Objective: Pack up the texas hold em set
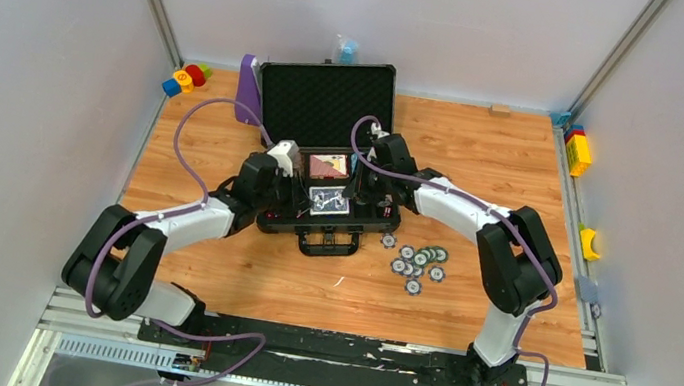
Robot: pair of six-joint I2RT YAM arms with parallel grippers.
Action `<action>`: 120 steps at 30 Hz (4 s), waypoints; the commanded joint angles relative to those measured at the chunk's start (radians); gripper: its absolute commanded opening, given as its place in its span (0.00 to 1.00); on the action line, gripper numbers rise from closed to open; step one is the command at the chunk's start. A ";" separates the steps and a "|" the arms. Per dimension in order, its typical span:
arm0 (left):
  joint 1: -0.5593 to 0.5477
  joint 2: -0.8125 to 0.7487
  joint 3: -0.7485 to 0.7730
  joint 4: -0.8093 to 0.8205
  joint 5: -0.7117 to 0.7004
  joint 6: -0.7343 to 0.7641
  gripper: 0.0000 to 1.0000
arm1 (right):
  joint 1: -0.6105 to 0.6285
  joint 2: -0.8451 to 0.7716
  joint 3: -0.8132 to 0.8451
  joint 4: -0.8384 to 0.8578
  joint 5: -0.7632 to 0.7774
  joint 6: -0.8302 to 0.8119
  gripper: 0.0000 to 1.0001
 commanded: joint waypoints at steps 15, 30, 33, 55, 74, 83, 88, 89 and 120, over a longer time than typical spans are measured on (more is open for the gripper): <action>-0.026 -0.117 -0.002 -0.009 0.141 -0.058 0.19 | 0.021 -0.067 -0.010 -0.020 -0.108 0.049 0.14; 0.017 -0.024 0.214 -0.171 0.021 0.082 0.30 | 0.015 -0.098 0.077 -0.086 0.025 -0.049 0.31; 0.021 0.025 0.258 -0.193 -0.004 0.108 0.31 | 0.015 -0.048 0.127 -0.090 0.018 -0.063 0.24; 0.022 0.121 0.164 -0.102 0.045 0.097 0.27 | 0.018 0.023 0.083 -0.070 -0.028 -0.060 0.12; -0.074 0.021 0.135 -0.134 -0.025 0.157 0.33 | -0.016 -0.562 -0.331 -0.092 0.299 -0.104 0.16; -0.074 0.017 0.072 -0.109 -0.037 0.151 0.32 | -0.022 -0.606 -0.354 -0.116 0.331 -0.101 0.19; -0.074 -0.155 0.039 -0.155 -0.070 0.173 0.34 | -0.040 -0.637 -0.366 -0.119 0.332 -0.106 0.19; -0.074 -0.181 0.019 -0.158 -0.080 0.174 0.34 | -0.046 -0.642 -0.368 -0.119 0.329 -0.105 0.19; -0.074 -0.969 -0.304 -0.275 -0.251 0.239 0.97 | -0.103 -0.714 -0.410 -0.099 0.281 -0.080 0.28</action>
